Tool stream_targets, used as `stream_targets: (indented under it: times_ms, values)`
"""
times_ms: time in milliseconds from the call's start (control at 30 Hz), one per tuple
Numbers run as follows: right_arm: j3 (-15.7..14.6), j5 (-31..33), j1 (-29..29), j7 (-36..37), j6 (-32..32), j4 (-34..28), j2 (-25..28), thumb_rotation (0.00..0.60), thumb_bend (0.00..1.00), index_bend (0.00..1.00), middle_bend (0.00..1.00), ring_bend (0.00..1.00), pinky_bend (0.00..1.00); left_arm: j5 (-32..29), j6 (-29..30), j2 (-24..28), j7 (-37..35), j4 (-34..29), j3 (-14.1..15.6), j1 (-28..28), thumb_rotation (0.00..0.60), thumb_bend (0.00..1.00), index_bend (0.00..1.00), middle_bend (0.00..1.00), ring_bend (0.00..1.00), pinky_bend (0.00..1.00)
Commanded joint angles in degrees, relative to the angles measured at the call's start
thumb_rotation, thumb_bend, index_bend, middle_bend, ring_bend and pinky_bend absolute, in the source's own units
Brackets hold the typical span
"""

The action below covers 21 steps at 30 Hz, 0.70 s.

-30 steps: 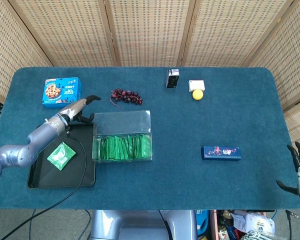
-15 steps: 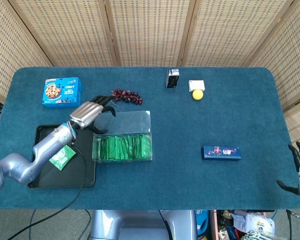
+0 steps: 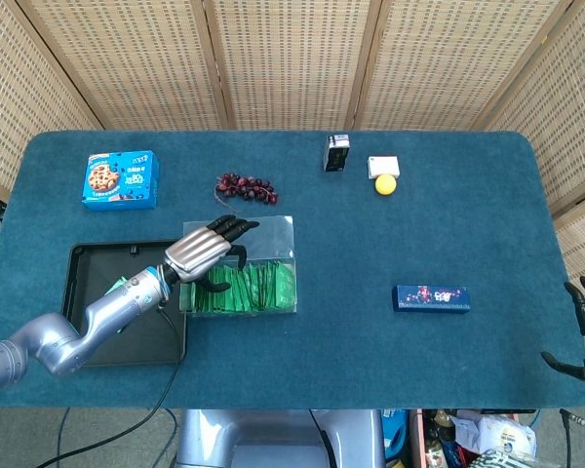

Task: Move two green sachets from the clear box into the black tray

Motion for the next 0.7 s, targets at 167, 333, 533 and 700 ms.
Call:
stream_targets:
  times_ms: [167,333,533,700]
  values:
    - [0.1,0.1,0.0,0.3,0.0,0.0,0.1,0.6,0.0,0.0,0.0,0.0,0.0,1.2,0.8,-1.1,2.0,0.7,1.4,0.2,0.6,0.27,0.5,0.0,0.0,0.0]
    - [0.1,0.2,0.0,0.5,-0.2,0.0,0.1,0.6,0.0,0.0,0.0,0.0,0.0,0.9,1.6,-2.6,2.0,2.7,1.9,0.7,0.6,0.27,0.5,0.0,0.0,0.0]
    - [0.0,0.1,0.1,0.5,-0.4,0.1,0.1,0.6,0.0,0.0,0.0,0.0,0.0,0.4,2.6,-5.1,3.1,5.6,1.8,0.8,0.6,0.27,0.5,0.0,0.0,0.0]
    - [0.0,0.2,0.0,0.7,-0.4,0.1,0.2,0.6,0.0,0.0,0.0,0.0,0.0,-0.5,2.3,-7.0,4.6,8.0,1.6,0.4,0.6,0.28,0.51,0.0,0.0,0.0]
